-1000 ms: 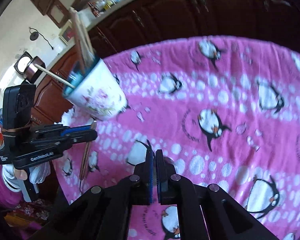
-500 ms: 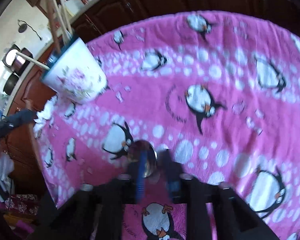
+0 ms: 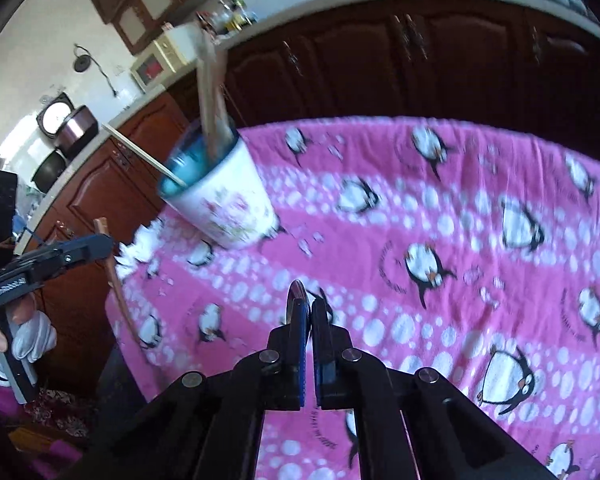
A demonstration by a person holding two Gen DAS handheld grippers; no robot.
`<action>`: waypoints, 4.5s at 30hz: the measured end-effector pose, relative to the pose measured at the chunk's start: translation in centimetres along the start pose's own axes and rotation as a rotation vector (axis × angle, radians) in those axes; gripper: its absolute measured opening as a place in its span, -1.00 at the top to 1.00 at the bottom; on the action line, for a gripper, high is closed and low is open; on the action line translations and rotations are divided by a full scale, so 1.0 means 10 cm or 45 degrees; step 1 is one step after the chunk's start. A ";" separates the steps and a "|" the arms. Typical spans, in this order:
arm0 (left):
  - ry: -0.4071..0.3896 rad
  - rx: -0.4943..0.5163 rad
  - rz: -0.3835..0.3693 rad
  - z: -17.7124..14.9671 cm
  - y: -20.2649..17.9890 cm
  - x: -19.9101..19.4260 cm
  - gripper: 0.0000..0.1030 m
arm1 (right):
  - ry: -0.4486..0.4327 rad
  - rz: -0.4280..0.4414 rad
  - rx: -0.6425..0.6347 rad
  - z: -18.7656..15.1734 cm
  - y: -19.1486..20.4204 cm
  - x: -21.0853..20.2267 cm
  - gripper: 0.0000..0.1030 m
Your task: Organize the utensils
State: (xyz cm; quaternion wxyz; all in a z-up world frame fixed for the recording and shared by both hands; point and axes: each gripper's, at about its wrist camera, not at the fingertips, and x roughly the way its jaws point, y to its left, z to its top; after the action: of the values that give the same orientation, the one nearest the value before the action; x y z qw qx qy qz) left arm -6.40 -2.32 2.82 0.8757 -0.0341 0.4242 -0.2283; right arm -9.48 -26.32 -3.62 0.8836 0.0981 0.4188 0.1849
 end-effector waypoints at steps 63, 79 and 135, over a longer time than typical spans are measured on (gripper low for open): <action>-0.222 -0.088 0.319 1.13 0.68 0.31 0.82 | -0.244 -0.305 -0.540 1.11 1.51 0.91 0.94; -0.216 -0.118 0.262 1.16 0.61 0.13 0.57 | -0.246 -0.170 -0.337 1.16 1.27 0.65 0.78; -0.300 -0.125 0.591 0.20 0.35 -0.46 0.28 | -0.278 -0.228 -0.126 0.75 1.52 0.04 -0.09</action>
State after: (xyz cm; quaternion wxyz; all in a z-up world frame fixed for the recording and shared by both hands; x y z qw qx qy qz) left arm -6.10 2.53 6.55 0.9452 -0.0048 0.3263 0.0051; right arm -7.19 -12.44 5.81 0.9406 0.0361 0.3178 0.1141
